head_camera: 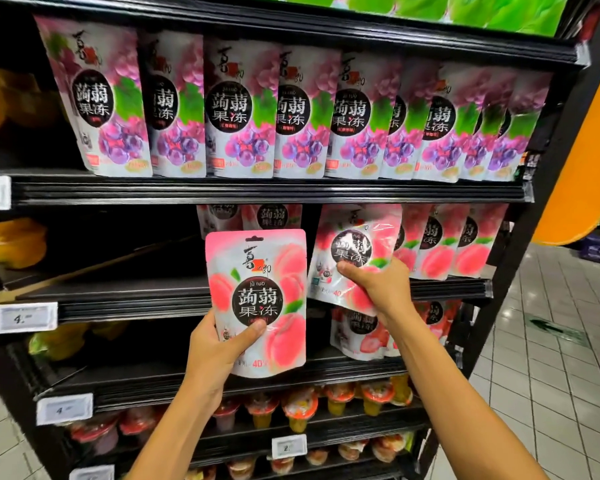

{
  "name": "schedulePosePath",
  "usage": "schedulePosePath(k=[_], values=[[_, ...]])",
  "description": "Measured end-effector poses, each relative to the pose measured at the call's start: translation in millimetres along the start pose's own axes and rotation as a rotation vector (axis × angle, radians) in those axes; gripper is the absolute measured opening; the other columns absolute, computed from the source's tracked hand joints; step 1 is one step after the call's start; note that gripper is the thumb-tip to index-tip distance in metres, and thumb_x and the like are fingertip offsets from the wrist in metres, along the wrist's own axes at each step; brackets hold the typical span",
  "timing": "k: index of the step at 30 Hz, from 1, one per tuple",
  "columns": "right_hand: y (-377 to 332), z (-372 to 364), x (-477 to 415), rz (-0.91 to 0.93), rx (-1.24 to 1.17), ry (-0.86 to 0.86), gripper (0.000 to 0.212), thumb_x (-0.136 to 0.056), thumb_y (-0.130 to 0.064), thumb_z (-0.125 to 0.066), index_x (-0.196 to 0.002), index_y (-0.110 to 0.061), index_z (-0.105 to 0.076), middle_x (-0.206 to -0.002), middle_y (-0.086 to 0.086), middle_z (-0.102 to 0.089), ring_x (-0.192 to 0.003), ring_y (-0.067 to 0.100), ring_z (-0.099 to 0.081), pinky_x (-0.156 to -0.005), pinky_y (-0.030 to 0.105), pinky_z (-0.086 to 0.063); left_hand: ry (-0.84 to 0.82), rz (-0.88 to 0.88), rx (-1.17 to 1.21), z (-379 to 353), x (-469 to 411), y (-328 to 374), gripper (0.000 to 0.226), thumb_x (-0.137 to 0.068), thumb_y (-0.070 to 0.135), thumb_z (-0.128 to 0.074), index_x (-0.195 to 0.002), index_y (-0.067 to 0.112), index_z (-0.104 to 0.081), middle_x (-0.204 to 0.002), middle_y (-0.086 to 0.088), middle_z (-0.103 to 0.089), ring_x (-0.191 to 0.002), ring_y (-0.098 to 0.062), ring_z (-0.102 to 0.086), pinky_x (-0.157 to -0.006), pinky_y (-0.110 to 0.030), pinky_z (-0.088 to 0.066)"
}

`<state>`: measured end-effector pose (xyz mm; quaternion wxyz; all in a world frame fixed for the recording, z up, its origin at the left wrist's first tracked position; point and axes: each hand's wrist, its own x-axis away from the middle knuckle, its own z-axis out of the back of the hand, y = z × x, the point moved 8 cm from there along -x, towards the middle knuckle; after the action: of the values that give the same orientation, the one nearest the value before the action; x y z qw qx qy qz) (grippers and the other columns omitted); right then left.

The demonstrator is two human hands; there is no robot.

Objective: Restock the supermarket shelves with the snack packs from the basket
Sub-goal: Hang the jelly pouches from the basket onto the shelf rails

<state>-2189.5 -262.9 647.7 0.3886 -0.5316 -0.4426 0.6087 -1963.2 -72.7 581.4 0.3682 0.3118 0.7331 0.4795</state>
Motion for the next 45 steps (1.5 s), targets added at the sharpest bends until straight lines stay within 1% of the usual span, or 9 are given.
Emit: schedulePosePath(k=[5,14,19,23,27,30,36,41,45], values=[[3,-14,-26,-0.012,-0.035,-0.003,0.046,-0.059,-0.017,-0.093,-0.069,-0.023,-0.049,-0.045,-0.017,-0.049,-0.041,-0.001,-0.046,-0.045,0.016,-0.042,0.01,-0.008,-0.015,3,-3,-1,0.038,-0.059,0.027,-0.087,-0.094,0.031,-0.073,-0.099,-0.007,-0.076,-0.088,-0.024,-0.074,-0.065,-0.027,-0.059],[20,-21,-33,-0.064,-0.055,-0.038,0.063,-0.058,-0.018,-0.094,-0.11,-0.004,-0.062,-0.096,0.013,-0.071,-0.093,0.03,-0.069,-0.087,0.046,-0.057,0.036,-0.027,-0.013,3,-1,1,0.052,-0.05,0.039,-0.09,-0.098,0.031,-0.071,-0.102,-0.006,-0.076,-0.091,-0.025,-0.074,-0.068,-0.027,-0.059],[8,-14,-38,-0.003,0.014,0.075,0.064,-0.054,-0.031,-0.095,-0.104,-0.012,-0.06,-0.093,0.003,-0.068,-0.091,0.024,-0.067,-0.079,0.038,-0.055,0.039,-0.03,-0.023,-2,2,2,0.051,-0.051,0.039,-0.09,-0.098,0.031,-0.071,-0.102,-0.006,-0.076,-0.091,-0.023,-0.074,-0.067,-0.027,-0.059],[13,-21,-40,-0.019,0.085,0.042,0.087,-0.057,-0.033,-0.094,-0.127,-0.002,-0.052,-0.12,0.019,-0.064,-0.114,0.034,-0.061,-0.099,0.049,-0.05,0.034,-0.033,-0.022,-5,5,1,0.05,-0.055,0.035,-0.092,-0.1,0.029,-0.071,-0.103,-0.007,-0.076,-0.091,-0.024,-0.074,-0.067,-0.028,-0.059],[19,-16,-30,0.002,0.164,-0.039,0.099,-0.06,-0.043,-0.091,-0.138,-0.001,-0.046,-0.138,0.014,-0.056,-0.128,0.028,-0.051,-0.108,0.047,-0.043,0.044,-0.032,-0.03,-2,10,0,0.047,-0.055,0.034,-0.092,-0.097,0.029,-0.072,-0.101,-0.007,-0.076,-0.09,-0.025,-0.074,-0.066,-0.027,-0.059],[16,-5,-20,0.06,0.212,-0.072,0.083,-0.064,-0.033,-0.09,-0.133,-0.006,-0.052,-0.13,0.003,-0.061,-0.12,0.018,-0.057,-0.103,0.038,-0.048,0.048,-0.027,-0.039,0,12,-2,0.046,-0.055,0.034,-0.091,-0.097,0.029,-0.072,-0.101,-0.007,-0.076,-0.091,-0.024,-0.074,-0.066,-0.028,-0.059],[21,18,-2,0.199,0.389,0.062,0.032,-0.074,-0.015,-0.084,-0.102,-0.018,-0.068,-0.078,-0.017,-0.063,-0.074,-0.007,-0.061,-0.072,0.007,-0.049,0.051,-0.033,-0.046,1,16,-4,0.048,-0.053,0.039,-0.09,-0.097,0.031,-0.072,-0.101,-0.006,-0.076,-0.091,-0.024,-0.074,-0.067,-0.028,-0.059],[27,16,-3,0.135,0.445,0.118,0.024,-0.082,-0.02,-0.078,-0.106,-0.017,-0.074,-0.078,-0.013,-0.067,-0.081,0.01,-0.069,-0.08,0.037,-0.058,0.066,-0.02,-0.063,3,19,-9,0.051,-0.051,0.041,-0.09,-0.097,0.03,-0.071,-0.1,-0.006,-0.076,-0.09,-0.024,-0.074,-0.066,-0.028,-0.059],[28,6,-5,0.105,0.518,0.123,0.016,-0.082,-0.031,-0.076,-0.098,-0.032,-0.072,-0.083,-0.017,-0.073,-0.081,0.008,-0.07,-0.074,0.034,-0.055,0.077,-0.019,-0.074,8,20,-8,0.052,-0.05,0.042,-0.09,-0.097,0.03,-0.071,-0.1,-0.006,-0.076,-0.09,-0.025,-0.074,-0.066,-0.03,-0.059]])
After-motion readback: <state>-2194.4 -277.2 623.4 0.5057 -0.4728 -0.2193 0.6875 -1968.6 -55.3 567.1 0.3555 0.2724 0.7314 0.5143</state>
